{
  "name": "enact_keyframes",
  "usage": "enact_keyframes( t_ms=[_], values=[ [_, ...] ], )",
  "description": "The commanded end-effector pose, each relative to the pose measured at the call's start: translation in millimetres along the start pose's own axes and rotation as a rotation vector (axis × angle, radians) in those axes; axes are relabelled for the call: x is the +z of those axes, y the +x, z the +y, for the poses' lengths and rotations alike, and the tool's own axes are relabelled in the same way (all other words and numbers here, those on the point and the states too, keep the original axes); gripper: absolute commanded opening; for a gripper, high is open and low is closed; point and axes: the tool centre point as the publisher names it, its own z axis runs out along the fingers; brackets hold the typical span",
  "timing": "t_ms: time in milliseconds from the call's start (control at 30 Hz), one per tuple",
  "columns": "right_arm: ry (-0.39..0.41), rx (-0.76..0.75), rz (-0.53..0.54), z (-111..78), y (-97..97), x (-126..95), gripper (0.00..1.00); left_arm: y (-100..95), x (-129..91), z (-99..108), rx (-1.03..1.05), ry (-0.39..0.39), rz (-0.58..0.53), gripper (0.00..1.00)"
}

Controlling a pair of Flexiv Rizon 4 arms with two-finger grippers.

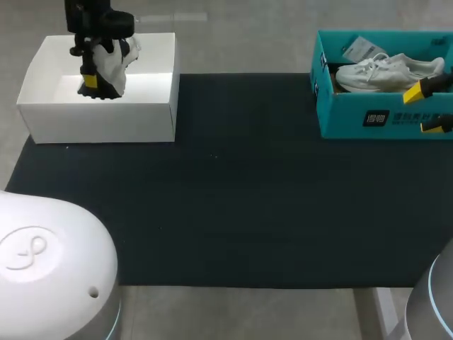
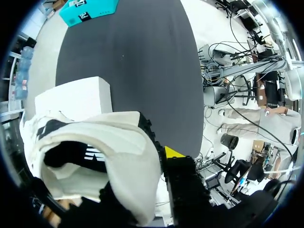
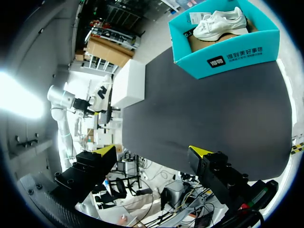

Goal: Take the shoe out of the shoebox, open the shoe tongue, remove and reinsert the insole, then place the shoe into the shoebox

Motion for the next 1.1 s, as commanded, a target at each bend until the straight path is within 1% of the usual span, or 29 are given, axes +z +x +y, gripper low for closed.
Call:
enact_keyframes(
  t_ms=[33, 300, 467, 633, 800, 967, 1000, 1033, 1100],
  values=[
    [-0.001, 0.001, -0.002, -0.4, 0.1, 0, 1.0, -20.3, -1, 36, 0.006, 0.04, 0.02, 0.0],
    [-0.001, 0.001, -0.002, -0.4, 0.1, 0, 1.0, -49.6, -6, 93, 0.037, 0.021, 0.024, 0.0],
    [-0.001, 0.001, -0.002, -0.4, 0.1, 0, 1.0, -62.6, -7, 118, 0.086, -0.004, 0.003, 0.0],
    [-0.001, 0.001, -0.002, -0.4, 0.1, 0, 1.0, -77.5, -4, 145, 0.129, -0.001, -0.018, 0.0],
    [-0.001, 0.001, -0.002, -0.4, 0.1, 0, 1.0, -84.6, 3, 164, 0.213, -0.026, -0.041, 0.0],
    [-0.001, 0.001, -0.002, -0.4, 0.1, 0, 1.0, -79.3, 7, 175, 0.416, -0.053, -0.066, 0.0],
    [-0.001, 0.001, -0.002, -0.4, 0.1, 0, 1.0, -74.9, 8, 176, 0.498, -0.086, -0.076, 0.0],
    [-0.001, 0.001, -0.002, -0.4, 0.1, 0, 1.0, -75.3, 9, 178, 0.516, -0.12, -0.082, 0.0],
    [-0.001, 0.001, -0.002, -0.4, 0.1, 0, 1.0, -75.3, 9, 178, 0.516, -0.12, -0.082, 0.0]
  ],
)
